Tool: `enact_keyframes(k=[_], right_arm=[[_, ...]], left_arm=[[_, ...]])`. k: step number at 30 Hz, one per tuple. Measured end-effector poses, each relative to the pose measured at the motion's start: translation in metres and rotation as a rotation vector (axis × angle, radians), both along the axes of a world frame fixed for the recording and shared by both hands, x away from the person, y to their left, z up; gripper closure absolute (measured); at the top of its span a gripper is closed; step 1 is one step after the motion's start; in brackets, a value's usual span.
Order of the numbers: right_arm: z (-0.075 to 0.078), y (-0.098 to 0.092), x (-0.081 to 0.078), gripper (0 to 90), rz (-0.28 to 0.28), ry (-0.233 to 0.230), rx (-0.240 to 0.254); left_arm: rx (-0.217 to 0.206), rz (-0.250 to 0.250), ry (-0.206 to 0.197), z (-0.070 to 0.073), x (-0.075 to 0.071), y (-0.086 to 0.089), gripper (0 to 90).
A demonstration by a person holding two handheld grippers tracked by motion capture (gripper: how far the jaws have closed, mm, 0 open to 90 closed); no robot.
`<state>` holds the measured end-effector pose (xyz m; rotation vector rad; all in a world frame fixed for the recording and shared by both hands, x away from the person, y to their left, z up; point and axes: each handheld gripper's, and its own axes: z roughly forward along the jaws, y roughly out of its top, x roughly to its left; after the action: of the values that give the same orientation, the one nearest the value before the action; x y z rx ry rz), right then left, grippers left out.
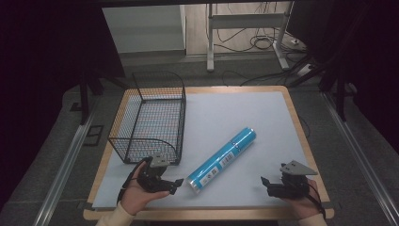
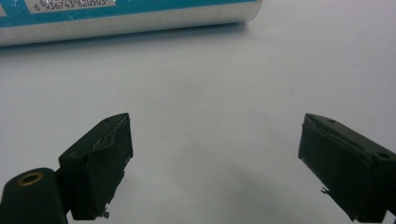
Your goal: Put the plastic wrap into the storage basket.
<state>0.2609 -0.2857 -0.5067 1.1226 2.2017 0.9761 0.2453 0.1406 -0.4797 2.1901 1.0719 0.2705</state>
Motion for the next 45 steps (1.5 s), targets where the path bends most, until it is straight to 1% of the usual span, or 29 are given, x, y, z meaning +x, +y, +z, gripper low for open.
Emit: enact_keyframes(k=[2,5,9,13,17,21,26,32,42,45], right_arm=[[0.0,0.0,0.0,10.5,-0.001,0.0,-0.001],[0.0,0.0,-0.001,10.5,-0.002,0.002,-0.003],[0.0,-0.001,0.0,10.5,-0.014,0.006,-0.008],[0.0,-0.001,0.0,10.6,-0.017,0.008,-0.012],[0.0,-0.001,0.0,10.6,-0.016,0.003,-0.014],[-0.001,-0.001,0.0,10.6,-0.011,0.007,-0.013],[-0.001,-0.001,-0.001,10.6,-0.006,0.001,-0.017],[-0.001,-0.001,-0.001,10.6,-0.005,-0.003,-0.021],[-0.002,-0.001,-0.001,10.6,-0.004,-0.006,-0.028],[-0.002,-0.001,-0.001,10.6,-0.005,-0.007,-0.028]], left_arm=[[0.008,-0.012,-0.001,0.004,0.0,-0.001,19.5],[0.015,-0.007,-0.003,0.008,0.001,0.0,20.1],[0.009,-0.005,-0.006,0.013,0.004,-0.002,20.0],[0.007,-0.019,-0.007,0.019,0.007,-0.006,19.5],[-0.006,-0.025,-0.011,0.025,0.011,-0.011,19.8],[0.0,-0.045,-0.017,0.029,0.013,-0.019,19.8],[0.002,-0.066,-0.024,0.032,0.016,-0.029,19.7],[0.021,-0.097,-0.032,0.035,0.023,-0.044,19.5],[0.036,-0.132,-0.023,0.041,0.035,-0.066,19.0],[0.038,-0.142,-0.013,0.042,0.039,-0.074,18.8]])
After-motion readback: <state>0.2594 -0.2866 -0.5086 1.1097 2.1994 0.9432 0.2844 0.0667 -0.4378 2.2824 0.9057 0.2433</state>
